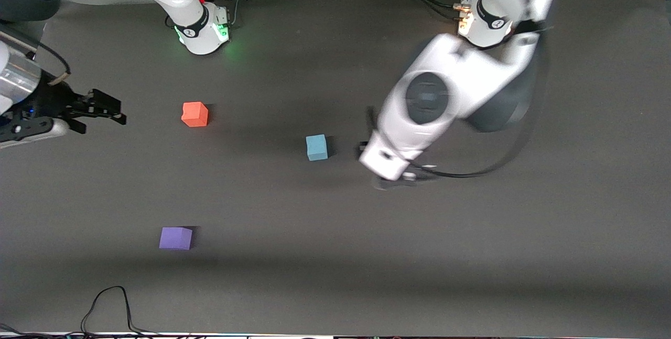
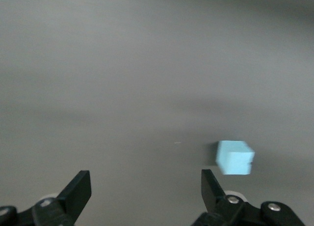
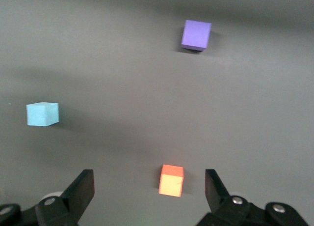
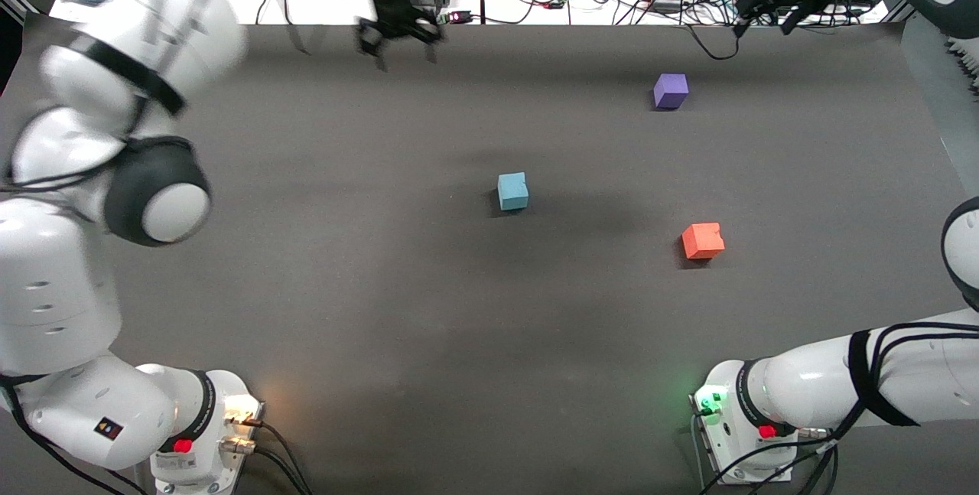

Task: Place blue block between orange and purple blocks
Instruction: 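Raise the left gripper away while the right gripper reaches the cube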

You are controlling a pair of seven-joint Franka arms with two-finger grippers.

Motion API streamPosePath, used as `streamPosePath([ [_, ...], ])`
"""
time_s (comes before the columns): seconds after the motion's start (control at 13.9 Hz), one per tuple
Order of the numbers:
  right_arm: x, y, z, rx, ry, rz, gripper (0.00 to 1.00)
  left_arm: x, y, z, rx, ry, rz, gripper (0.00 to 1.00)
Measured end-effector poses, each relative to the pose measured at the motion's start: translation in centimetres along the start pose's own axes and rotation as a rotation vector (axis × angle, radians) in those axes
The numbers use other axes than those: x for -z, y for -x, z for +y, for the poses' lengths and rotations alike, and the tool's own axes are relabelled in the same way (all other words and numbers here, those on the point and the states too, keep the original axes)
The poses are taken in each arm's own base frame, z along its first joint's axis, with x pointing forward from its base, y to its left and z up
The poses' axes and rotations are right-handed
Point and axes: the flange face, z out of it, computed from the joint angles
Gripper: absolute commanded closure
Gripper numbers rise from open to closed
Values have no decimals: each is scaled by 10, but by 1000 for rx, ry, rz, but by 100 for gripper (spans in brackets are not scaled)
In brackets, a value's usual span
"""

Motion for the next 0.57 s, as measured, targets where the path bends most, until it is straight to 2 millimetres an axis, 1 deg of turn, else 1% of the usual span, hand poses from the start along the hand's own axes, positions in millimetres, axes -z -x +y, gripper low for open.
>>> streamPosePath([
  [0.07,-2,-1,-24,-21,0,-2,0,15,-10,-38,-4,-8,-20,0],
  [0.14,-5,-1,-53,-42,0,-4,0,25,-18,-71,-17,-13,-37,0],
  [0.29,-11,1,-124,-88,2,-3,0,39,-26,-130,-54,-16,-54,0],
  [0.43,-19,9,-208,-124,1,7,0,45,-23,-186,-103,-21,-67,0],
  [0.5,-25,15,-245,-131,0,11,0,50,-19,-211,-124,-21,-71,0],
  [0.57,-32,21,-278,-127,2,9,0,54,-15,-235,-137,-19,-72,0],
])
